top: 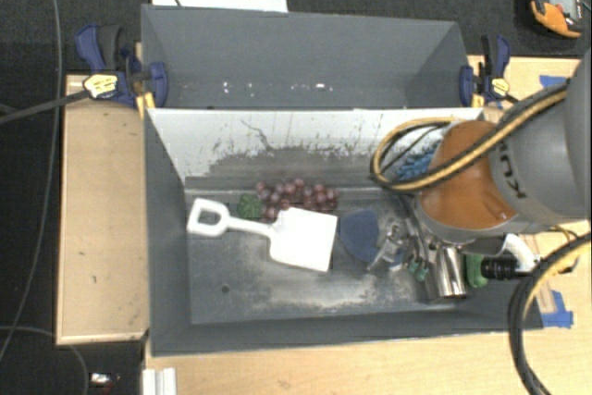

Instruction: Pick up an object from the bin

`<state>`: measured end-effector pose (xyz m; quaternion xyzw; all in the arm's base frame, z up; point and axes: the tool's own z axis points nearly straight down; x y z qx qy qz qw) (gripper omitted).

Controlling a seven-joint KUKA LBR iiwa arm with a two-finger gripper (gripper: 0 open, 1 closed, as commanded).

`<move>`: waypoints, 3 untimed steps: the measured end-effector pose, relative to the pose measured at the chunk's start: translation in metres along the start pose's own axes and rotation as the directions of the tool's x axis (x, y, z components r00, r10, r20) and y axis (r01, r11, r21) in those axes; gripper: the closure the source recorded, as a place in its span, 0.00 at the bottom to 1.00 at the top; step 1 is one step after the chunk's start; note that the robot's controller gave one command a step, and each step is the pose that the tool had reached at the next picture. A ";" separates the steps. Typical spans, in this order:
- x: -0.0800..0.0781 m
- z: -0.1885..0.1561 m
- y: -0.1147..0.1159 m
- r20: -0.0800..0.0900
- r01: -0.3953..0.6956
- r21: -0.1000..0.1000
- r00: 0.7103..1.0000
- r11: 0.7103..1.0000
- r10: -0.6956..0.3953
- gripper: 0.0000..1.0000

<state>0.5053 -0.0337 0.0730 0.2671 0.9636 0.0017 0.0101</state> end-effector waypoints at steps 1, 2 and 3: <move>0.000 -0.004 0.000 0.002 0.002 -0.001 1.000 1.000 -0.002 1.00; 0.002 -0.033 -0.001 -0.010 0.004 0.004 1.000 1.000 -0.004 1.00; 0.000 -0.057 0.001 -0.002 0.007 0.000 1.000 1.000 -0.007 1.00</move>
Offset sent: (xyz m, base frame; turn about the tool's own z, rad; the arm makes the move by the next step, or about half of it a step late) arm 0.0004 0.0001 0.0808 -0.0010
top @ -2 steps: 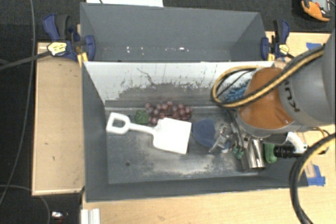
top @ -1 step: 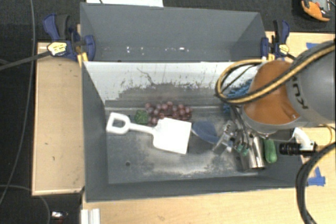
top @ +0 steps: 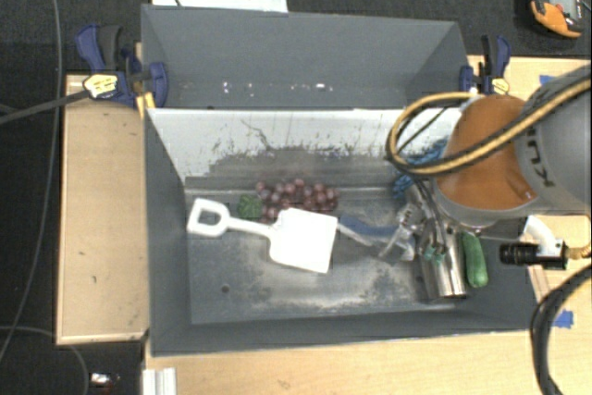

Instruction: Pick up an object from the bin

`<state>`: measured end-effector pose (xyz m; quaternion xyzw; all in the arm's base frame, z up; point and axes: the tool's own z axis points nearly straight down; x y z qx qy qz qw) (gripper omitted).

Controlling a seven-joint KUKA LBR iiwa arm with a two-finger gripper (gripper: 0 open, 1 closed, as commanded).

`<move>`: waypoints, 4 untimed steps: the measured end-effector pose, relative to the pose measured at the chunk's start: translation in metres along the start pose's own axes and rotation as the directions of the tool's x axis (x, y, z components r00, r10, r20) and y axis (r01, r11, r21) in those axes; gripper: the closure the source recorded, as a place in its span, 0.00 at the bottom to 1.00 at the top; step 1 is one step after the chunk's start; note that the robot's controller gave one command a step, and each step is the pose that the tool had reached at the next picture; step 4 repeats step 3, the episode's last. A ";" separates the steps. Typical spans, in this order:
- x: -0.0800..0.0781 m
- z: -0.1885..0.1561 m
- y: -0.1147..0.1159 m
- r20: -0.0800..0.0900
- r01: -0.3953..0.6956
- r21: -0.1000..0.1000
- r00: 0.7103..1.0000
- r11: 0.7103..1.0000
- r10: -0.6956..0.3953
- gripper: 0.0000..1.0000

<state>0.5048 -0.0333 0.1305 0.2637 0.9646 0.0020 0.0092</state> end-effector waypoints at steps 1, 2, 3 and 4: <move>-0.001 -0.014 0.000 0.002 0.003 -0.001 1.000 1.000 -0.003 1.00; 0.000 -0.023 0.000 0.002 0.008 -0.001 1.000 1.000 -0.008 1.00; -0.001 -0.044 0.001 0.002 0.012 -0.001 1.000 1.000 -0.012 1.00; -0.001 -0.044 0.001 0.002 0.012 -0.001 1.000 1.000 -0.012 1.00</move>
Offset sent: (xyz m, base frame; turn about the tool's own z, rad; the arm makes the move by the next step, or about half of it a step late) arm -0.0001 0.0000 0.0287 -0.0025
